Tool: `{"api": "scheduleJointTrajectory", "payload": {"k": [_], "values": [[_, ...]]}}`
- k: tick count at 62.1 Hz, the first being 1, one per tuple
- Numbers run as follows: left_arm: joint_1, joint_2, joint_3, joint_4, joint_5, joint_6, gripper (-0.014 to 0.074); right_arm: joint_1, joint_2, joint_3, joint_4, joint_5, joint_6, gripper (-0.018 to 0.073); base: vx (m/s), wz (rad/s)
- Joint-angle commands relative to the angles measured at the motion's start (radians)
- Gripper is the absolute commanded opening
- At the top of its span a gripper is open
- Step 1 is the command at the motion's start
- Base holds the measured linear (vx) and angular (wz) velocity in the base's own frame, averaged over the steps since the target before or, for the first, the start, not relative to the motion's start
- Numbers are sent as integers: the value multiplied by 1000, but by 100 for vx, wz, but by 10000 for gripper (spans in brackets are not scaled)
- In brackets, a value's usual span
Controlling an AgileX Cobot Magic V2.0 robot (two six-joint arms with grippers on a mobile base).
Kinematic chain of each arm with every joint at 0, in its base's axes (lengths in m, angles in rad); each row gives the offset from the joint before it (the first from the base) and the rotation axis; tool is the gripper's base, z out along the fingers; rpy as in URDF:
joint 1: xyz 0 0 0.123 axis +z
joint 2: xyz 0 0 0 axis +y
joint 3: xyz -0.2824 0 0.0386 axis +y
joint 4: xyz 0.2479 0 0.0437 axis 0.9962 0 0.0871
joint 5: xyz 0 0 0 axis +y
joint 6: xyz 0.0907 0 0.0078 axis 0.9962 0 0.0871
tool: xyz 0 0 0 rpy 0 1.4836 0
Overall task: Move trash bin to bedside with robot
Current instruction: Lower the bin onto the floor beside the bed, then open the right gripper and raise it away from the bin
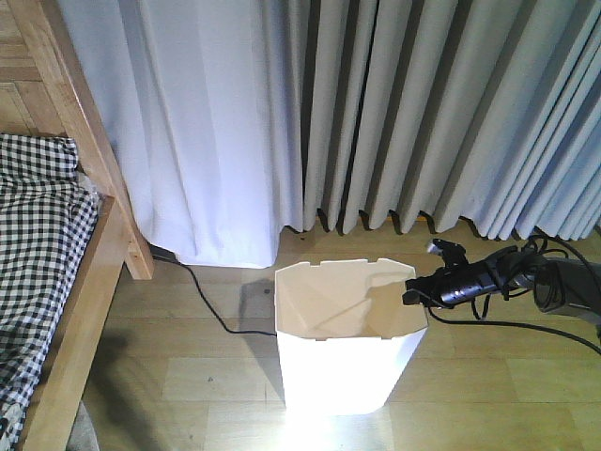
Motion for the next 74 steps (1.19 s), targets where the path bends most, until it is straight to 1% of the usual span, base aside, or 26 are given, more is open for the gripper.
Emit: {"api": "scheduleJointTrajectory", "payload": {"k": [1,7,12,15,21,26,29,31,35,37,38,40,46,51,55,58,74], "values": [[0,-14,19,-4,-67,-6,-6,-4,-6,-18,28,26,-4,332,0,0],[0,-14,19,-4,-67,-6,-6,-4,-22,-8,-23,22,-2,332,0,0],[0,-14,19,-4,-67,-6,-6,-4,-52,34,-26,5,-6,332,0,-1],[0,-14,19,-4,-67,-6,-6,-4,-79,74,-25,-26,-6,332,0,0],[0,-14,19,-4,-67,-6,-6,-1,-170,216,9,-148,-23,332,0,0],[0,-14,19,-4,-67,-6,-6,-1,-254,348,68,-242,-104,332,0,0],[0,-14,19,-4,-67,-6,-6,-1,-309,432,114,-279,-191,332,0,0],[0,-14,19,-4,-67,-6,-6,-1,-352,480,152,-284,-267,332,0,0],[0,-14,19,-4,-67,-6,-6,-1,-428,576,225,-284,-383,332,0,0],[0,-14,19,-4,-67,-6,-6,-1,-452,617,250,-287,-411,332,0,0],[0,-14,19,-4,-67,-6,-6,-1,-486,647,283,-294,-442,332,0,0],[0,-14,19,-4,-67,-6,-6,-1,-522,700,317,-305,-469,332,0,0],[0,-14,19,-4,-67,-6,-6,-1,-670,853,453,-359,-594,332,0,0],[0,-14,19,-4,-67,-6,-6,-1,-793,970,528,-399,-686,332,0,0],[0,-14,19,-4,-67,-6,-6,-1,-900,1049,558,-432,-726,332,0,0],[0,-14,19,-4,-67,-6,-6,-1,-979,1098,559,-451,-737,332,0,0],[0,-14,19,-4,-67,-6,-6,-1,-1457,1312,550,-501,-740,332,0,0]]}}
